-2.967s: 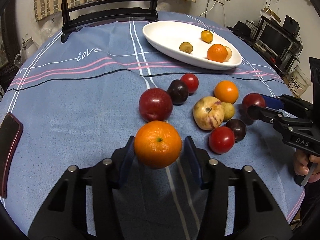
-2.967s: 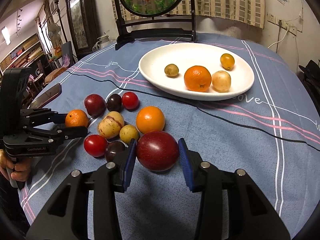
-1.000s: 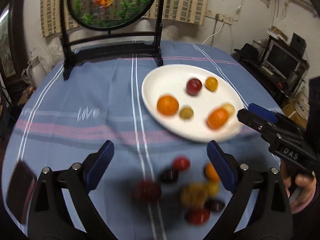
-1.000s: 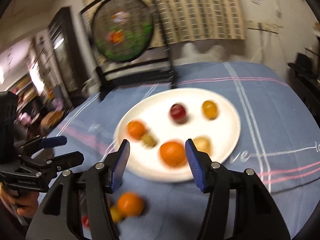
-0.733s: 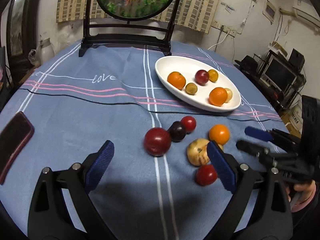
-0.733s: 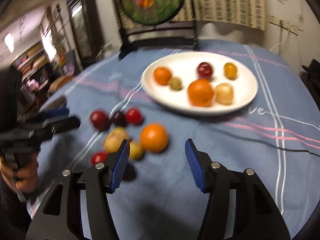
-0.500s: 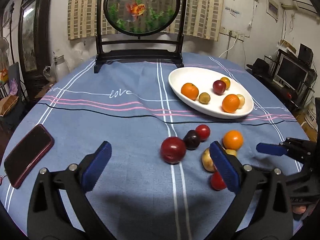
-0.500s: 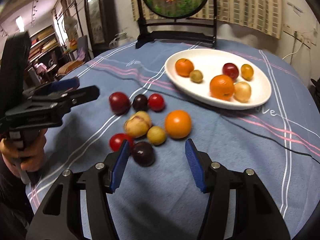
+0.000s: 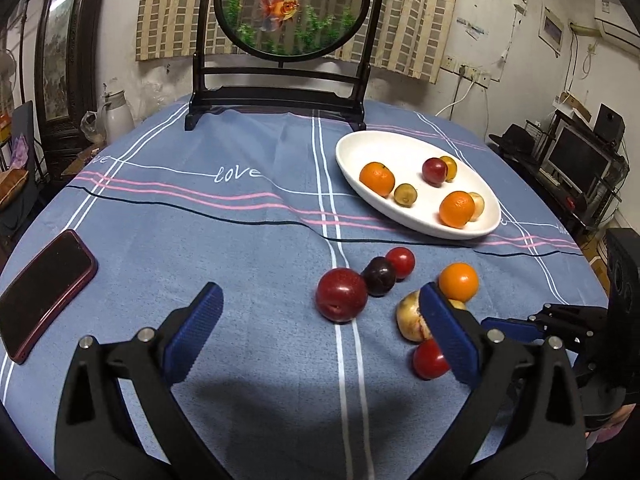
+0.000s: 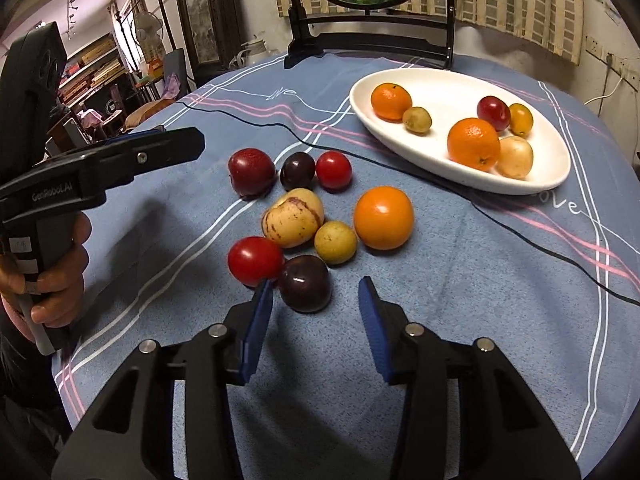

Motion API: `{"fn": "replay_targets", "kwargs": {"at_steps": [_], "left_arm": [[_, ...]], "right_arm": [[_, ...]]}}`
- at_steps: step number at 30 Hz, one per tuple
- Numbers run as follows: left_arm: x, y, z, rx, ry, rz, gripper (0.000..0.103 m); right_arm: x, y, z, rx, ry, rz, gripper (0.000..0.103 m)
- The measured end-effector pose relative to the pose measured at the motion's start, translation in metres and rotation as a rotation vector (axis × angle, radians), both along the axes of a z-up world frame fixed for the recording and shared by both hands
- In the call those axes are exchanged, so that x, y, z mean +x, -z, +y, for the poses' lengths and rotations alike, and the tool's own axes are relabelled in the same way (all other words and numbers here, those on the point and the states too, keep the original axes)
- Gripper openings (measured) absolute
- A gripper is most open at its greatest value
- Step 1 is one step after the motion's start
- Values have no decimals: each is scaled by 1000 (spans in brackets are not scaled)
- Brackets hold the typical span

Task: Organize fruits
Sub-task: 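Move both grippers back toward the remaining fruits, then grasp the dark purple plum with the right gripper while the left reaches the red tomato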

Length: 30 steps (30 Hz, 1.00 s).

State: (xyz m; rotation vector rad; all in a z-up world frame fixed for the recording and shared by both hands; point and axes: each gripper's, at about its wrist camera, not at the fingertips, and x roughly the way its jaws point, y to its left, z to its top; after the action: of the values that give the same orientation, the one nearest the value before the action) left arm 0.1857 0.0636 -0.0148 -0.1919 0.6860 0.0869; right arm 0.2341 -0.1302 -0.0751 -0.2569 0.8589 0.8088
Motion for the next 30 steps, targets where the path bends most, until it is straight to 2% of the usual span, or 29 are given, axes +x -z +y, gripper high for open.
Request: {"fn": "replay_targets", "kwargs": {"at_steps": [18,22,27,30], "left_arm": [[0,1,-5,31,9,8,100],[-1,0,-6,34,11,2,100],[1,2,-6,32,13,12,100],[2,4,-9,23,42,20,100]], "right_arm": [[1,3,15,-24,-25,-12,39],[2,6,15,-29,-22,7,32],[0,2,9,-6,-21,0,30],[0,-6,-2,50,-3,13,30]]}}
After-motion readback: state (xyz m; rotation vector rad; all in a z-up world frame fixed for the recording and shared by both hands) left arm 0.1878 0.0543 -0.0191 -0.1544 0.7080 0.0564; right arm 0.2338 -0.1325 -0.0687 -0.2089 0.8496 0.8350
